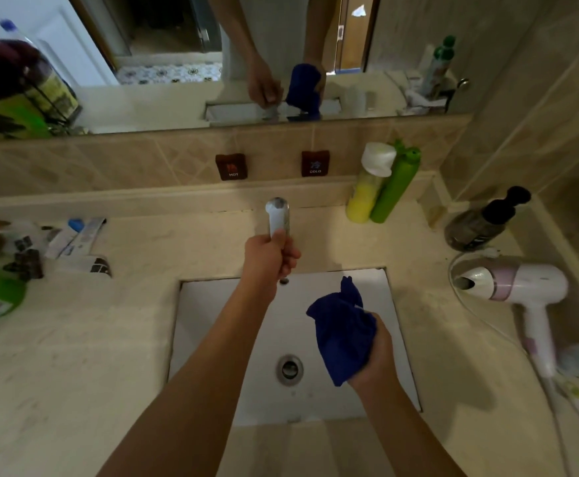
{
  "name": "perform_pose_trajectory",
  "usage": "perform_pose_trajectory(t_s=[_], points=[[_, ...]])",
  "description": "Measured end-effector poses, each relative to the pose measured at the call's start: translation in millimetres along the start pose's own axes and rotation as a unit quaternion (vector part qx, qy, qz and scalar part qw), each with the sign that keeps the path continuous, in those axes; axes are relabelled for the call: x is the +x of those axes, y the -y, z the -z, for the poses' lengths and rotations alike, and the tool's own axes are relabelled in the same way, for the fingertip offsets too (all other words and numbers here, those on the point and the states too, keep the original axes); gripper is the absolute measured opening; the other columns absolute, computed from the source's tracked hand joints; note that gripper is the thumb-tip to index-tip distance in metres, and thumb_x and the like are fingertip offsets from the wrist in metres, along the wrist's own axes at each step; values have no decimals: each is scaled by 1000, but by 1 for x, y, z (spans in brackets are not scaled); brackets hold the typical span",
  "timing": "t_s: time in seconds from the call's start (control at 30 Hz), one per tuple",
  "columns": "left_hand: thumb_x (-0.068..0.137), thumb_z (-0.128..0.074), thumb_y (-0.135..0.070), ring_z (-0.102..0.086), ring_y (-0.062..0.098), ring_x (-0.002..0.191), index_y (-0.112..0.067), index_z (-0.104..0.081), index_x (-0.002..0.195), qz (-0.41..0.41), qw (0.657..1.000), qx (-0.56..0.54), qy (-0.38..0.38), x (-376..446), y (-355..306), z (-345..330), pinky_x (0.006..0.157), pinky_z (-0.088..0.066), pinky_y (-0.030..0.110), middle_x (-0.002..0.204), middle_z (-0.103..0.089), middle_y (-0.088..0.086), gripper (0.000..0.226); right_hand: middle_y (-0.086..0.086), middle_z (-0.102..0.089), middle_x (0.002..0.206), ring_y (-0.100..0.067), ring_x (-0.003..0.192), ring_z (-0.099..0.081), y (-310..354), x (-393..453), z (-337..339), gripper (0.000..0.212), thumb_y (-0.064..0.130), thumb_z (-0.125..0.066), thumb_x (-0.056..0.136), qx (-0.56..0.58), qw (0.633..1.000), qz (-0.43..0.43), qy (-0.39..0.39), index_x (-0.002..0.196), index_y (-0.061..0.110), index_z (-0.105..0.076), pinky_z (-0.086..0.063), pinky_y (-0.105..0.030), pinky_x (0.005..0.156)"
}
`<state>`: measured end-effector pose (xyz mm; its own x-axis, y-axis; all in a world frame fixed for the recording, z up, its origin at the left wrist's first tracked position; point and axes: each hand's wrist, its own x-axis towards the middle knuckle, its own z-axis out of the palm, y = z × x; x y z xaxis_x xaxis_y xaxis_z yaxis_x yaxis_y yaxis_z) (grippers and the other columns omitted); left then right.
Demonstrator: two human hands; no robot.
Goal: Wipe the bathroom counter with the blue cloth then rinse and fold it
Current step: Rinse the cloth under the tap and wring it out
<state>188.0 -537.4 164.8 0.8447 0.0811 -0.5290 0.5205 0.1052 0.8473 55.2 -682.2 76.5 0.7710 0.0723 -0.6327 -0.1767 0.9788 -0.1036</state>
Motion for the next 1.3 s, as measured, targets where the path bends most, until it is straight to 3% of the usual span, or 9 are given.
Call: perform_pose_trajectory(t_s=[0.3,0.43,0.57,0.77,0.87,0.97,1.13,1.2,1.3], points=[[103,-44,-20,-38,12,46,-9,-56,74,28,999,13,-12,4,-3,-3,46,-30,26,59,-50,3,33,-10,-68,94,-29,83,-67,-4,4,4,23,16,-57,91,6,1000,-28,-6,109,17,-71,-62,-38,73],[102,-42,-19,-35,11,43,-11,-53,71,56,998,10,-30,7,-5,-8,45,-29,24,56,-46,1,34,-11,-67,98,-31,85,-68,-4,7,9,63,4,-91,48,13,999,-21,30,107,14,-74,-62,-40,75],[101,-41,-19,-33,11,43,-12,-50,68,74,996,3,-42,7,-8,-12,45,-28,22,53,-44,1,36,-10,-64,101,-29,92,-63,-1,12,15,66,4,-94,43,9,999,-20,36,106,14,-77,-60,-40,81],[101,-42,-19,-32,11,41,-12,-51,68,85,995,-6,-48,10,-7,-13,44,-26,21,54,-45,1,35,-8,-65,100,-27,91,-62,2,14,12,60,5,-88,55,9,999,-14,43,113,18,-75,-59,-38,82],[100,-41,-15,-31,12,41,-12,-50,66,92,994,-5,-56,11,-8,-14,46,-24,22,54,-44,2,35,-12,-71,97,-30,87,-67,3,11,10,31,14,-59,90,-16,1000,-16,16,117,18,-74,-60,-40,78],[99,-40,-14,-30,12,40,-12,-49,65,94,994,0,-64,12,-8,-16,45,-22,22,53,-42,1,35,-13,-71,93,-30,81,-70,3,11,11,34,20,-41,101,-11,1000,-18,-8,113,16,-72,-63,-40,71],[97,-39,-12,-28,12,40,-13,-47,63,113,991,-8,-71,15,-8,-18,43,-20,20,53,-39,1,35,-14,-73,92,-31,77,-73,2,12,11,37,21,-41,101,-21,999,-20,-16,112,15,-75,-63,-40,69],[97,-39,-12,-28,13,41,-12,-47,64,118,990,-5,-73,17,-8,-18,42,-20,19,54,-39,1,34,-13,-72,92,-31,77,-72,1,11,9,28,19,-55,93,-32,999,-16,-7,112,15,-75,-63,-40,70],[96,-41,-13,-28,12,41,-12,-46,64,125,989,-12,-78,19,-8,-19,40,-21,19,54,-39,1,33,-13,-72,92,-30,78,-72,0,14,9,46,14,-75,75,-46,999,-6,6,121,17,-71,-62,-39,72]])
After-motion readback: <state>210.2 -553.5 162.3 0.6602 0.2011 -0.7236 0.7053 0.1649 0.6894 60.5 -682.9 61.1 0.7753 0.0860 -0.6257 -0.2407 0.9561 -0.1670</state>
